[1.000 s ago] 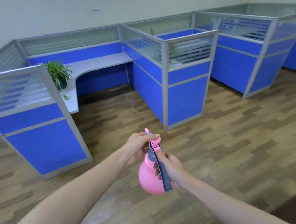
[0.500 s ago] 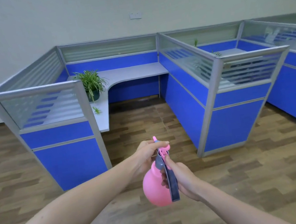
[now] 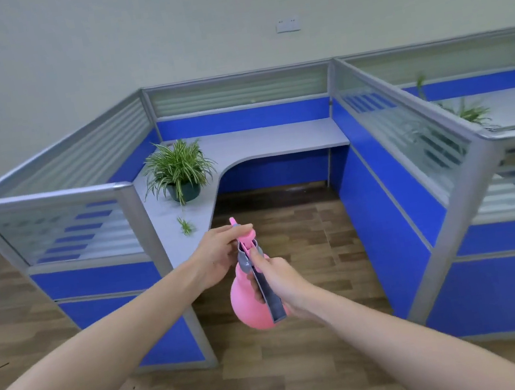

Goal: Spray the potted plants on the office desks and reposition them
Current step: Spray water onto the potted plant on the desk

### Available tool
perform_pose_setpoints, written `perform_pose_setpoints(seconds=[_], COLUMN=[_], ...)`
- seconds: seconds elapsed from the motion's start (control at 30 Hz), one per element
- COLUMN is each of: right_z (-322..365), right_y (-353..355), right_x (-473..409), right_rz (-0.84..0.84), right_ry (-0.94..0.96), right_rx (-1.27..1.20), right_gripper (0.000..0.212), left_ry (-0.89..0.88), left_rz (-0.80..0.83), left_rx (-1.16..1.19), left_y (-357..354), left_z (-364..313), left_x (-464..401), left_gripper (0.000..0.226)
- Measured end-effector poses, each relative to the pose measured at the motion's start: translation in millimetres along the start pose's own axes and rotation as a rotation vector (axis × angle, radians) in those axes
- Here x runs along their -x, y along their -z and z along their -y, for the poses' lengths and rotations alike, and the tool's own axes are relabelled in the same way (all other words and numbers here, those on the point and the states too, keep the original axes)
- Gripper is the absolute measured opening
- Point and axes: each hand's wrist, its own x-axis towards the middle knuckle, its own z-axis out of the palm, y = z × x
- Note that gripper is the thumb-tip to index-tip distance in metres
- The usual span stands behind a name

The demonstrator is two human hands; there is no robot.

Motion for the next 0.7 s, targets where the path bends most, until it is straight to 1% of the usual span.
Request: perform_pose_setpoints(seconds=[0.13,0.3,0.4,0.43,0.53,0.63,0.7], right_z=[34.8,58.6,69.6,73.8,83.5,94.3,108.1], right_y=[33.4,55.9,61.7,62.2,58.4,56.7,54.2], right_x=[-84.0,-184.5,-256.7,-285.5,-364.9,-432.1,-474.5], right_rz=[0.032,0.108,0.115,0.12,0.143,0.162,0.17], right_ry=[0.008,-0.036,-0.076,-0.083,-0.109,-0.113,-0.097], right_rx=[-0.004,0.038,0.146,0.17,0.186,0.188,0.217], right_gripper=[0.059,0.06,0.049,0.048,0.058,0.06,0.065], left_ry=[-0.042,-0.017,0.009,0.007,0.016,0.018,-0.008], left_rz=[-0.104,-0.138,-0.181,-0.192,-0.199,-0.206,-0.218], left_rx=[0.024,0.08,0.114,0.127,0.149,0.147,0.147], left_y=[-12.7,-5.8,11.1,18.5,45.8,69.6,84.9], left_z=[-35.6,-55.3,-59.3,-63.3,-74.5,-89.6,-102.5], left_x=[-73.7,-170.0,-236.5,-261.4,-331.4,-386.5,-423.2], left_gripper=[0.011,0.011,0.012,0.011,0.009,0.007,0.006])
